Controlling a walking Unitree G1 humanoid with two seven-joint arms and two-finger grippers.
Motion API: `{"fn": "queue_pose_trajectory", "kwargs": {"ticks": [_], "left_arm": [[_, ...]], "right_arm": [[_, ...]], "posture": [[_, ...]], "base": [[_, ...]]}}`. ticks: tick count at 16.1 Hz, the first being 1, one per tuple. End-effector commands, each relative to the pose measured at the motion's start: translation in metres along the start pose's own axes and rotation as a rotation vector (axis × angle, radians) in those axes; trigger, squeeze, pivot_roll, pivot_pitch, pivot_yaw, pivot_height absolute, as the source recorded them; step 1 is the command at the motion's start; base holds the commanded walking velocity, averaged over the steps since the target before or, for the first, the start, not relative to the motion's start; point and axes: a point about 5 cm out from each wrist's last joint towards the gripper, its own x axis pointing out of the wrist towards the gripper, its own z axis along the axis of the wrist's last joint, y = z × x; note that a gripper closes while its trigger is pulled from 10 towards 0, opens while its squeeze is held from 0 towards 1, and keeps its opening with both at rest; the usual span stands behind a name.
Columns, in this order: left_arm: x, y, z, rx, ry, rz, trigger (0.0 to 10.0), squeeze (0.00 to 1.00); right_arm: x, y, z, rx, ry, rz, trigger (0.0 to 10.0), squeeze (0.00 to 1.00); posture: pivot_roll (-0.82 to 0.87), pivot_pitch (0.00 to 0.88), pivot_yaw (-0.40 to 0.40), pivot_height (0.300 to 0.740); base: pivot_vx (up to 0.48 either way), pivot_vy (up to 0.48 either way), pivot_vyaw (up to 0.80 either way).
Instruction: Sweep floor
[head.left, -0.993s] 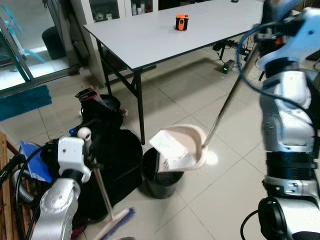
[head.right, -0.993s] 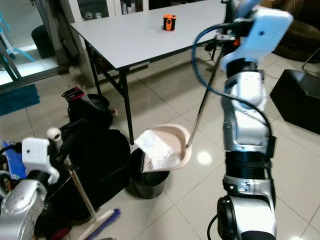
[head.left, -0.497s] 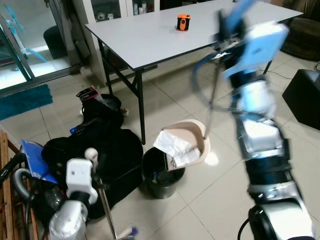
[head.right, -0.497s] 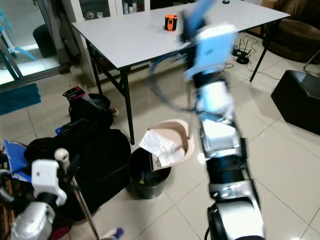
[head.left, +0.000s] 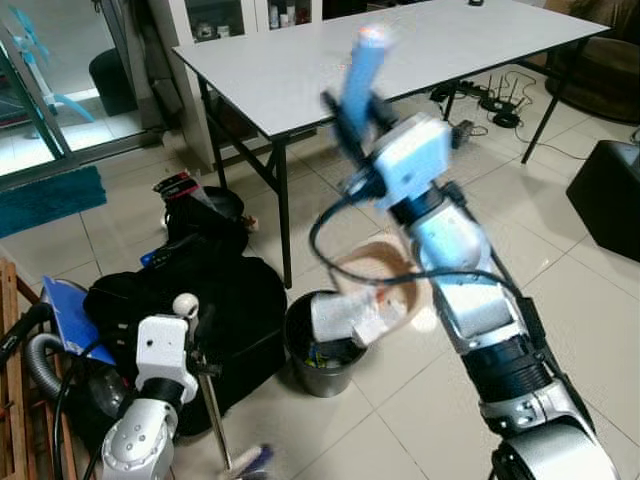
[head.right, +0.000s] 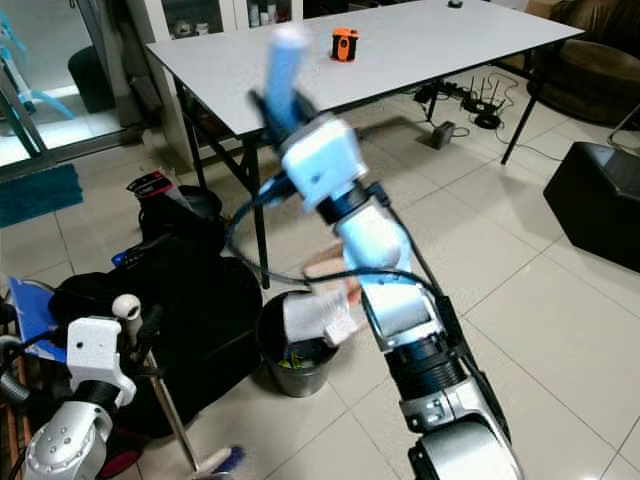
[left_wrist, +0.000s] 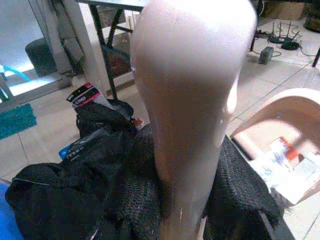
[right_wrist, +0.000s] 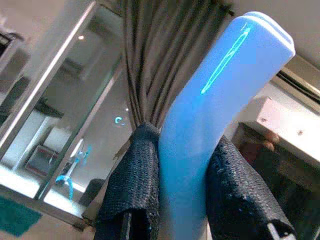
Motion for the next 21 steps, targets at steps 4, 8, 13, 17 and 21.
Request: {"fn": "queue_pose_trajectory", "kwargs": {"ticks": [4, 8, 13, 17, 21], "left_arm": [[0.003, 0.003, 0.005, 0.017, -0.022, 0.0, 10.0, 0.0], [0.006, 0.004, 0.004, 0.016, -0.023, -0.008, 10.0, 0.0], [0.011, 0.004, 0.005, 0.002, -0.021, -0.021, 10.0, 0.0], [0.024, 0.003, 0.012, -0.015, -0.038, -0.058, 10.0, 0.0], [0.052, 0.001, 0.047, 0.03, -0.089, -0.141, 10.0, 0.0]], "right_arm": [[0.005, 0.004, 0.022, -0.051, -0.122, 0.047, 10.0, 0.0], [0.008, 0.0, 0.021, -0.003, -0.107, -0.026, 10.0, 0.0], [0.003, -0.046, 0.019, -0.141, -0.034, -0.159, 10.0, 0.0], [-0.021, -0.102, 0.019, -0.148, 0.089, -0.406, 10.0, 0.0], [-0.068, -0.118, -0.009, -0.151, 0.314, -0.603, 10.0, 0.0]], "posture": [[0.09, 0.0, 0.024, 0.74], [0.09, 0.0, 0.027, 0.74], [0.08, 0.0, 0.035, 0.74], [0.05, 0.0, 0.04, 0.74], [0.03, 0.0, 0.044, 0.74]], "base": [[0.0, 0.0, 0.0], [0.0, 0.0, 0.0], [0.0, 0.0, 0.0], [0.0, 0.0, 0.0], [0.0, 0.0, 0.0]]}}
